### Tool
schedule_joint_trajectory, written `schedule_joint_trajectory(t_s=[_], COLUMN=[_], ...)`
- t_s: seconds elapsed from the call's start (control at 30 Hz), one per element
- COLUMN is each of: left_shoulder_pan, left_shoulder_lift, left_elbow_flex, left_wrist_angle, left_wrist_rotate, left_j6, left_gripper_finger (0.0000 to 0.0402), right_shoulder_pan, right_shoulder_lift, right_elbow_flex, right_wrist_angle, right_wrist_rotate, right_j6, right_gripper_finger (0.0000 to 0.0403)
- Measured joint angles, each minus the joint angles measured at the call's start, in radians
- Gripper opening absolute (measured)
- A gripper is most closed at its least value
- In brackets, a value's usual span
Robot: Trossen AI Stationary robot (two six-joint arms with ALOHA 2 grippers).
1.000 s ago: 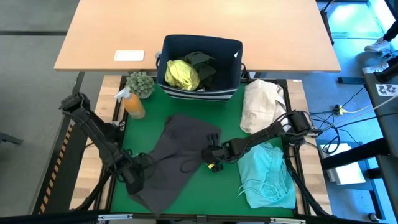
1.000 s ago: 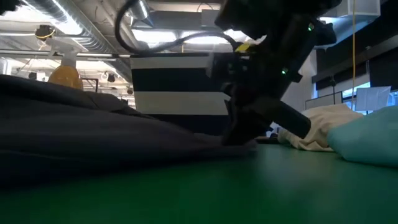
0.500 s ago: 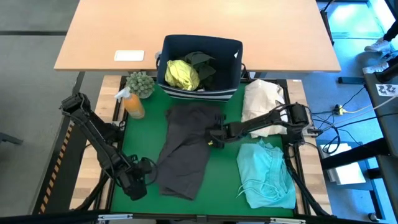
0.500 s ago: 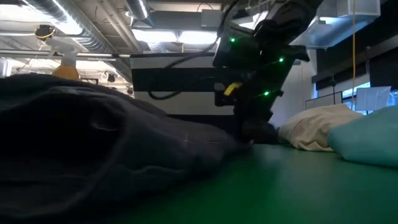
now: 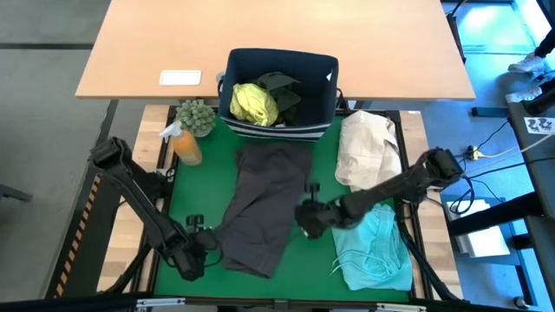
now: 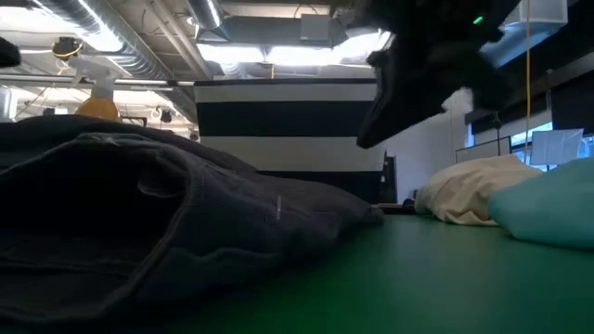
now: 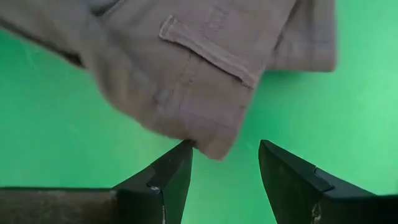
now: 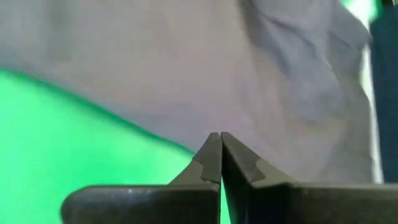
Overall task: Fold laundry
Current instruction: Fold the black shorts
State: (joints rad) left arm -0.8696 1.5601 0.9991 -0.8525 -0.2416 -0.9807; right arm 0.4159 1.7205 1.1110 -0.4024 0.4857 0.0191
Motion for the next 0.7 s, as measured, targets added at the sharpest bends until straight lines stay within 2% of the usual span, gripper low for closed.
schedule_joint_trajectory(t_s=[0.23,0.4,0.6,0.7], left_shoulder_pan=[0.001,-0.008,-0.029,-0.035], left_shoulder_lift=[0.064,0.09,0.137,0.15], left_elbow_flex=[0.143,0.279,0.338,0.331], left_wrist_angle=[-0.114,-0.253,-0.434,-0.451], left_wrist_rotate=[-0.12,-0.195,-0.18,-0.166], left_j6=[0.129,0.185,0.251,0.259], left_gripper_finger=[0.0154,0.0143,0.0142,0.0142], right_shoulder_pan=[0.073,0.082,0.081,0.081], right_shoulder_lift=[0.004,0.004,0.006,0.013], right_elbow_flex=[0.0,0.002,0.002,0.002], right_wrist_angle=[0.133,0.252,0.27,0.271], right_wrist_rotate=[-0.012,-0.109,-0.112,-0.115], right_j6=[-0.024,-0.03,-0.031,-0.047], right_gripper_finger=[0.0001,0.0001,0.0001,0.0001])
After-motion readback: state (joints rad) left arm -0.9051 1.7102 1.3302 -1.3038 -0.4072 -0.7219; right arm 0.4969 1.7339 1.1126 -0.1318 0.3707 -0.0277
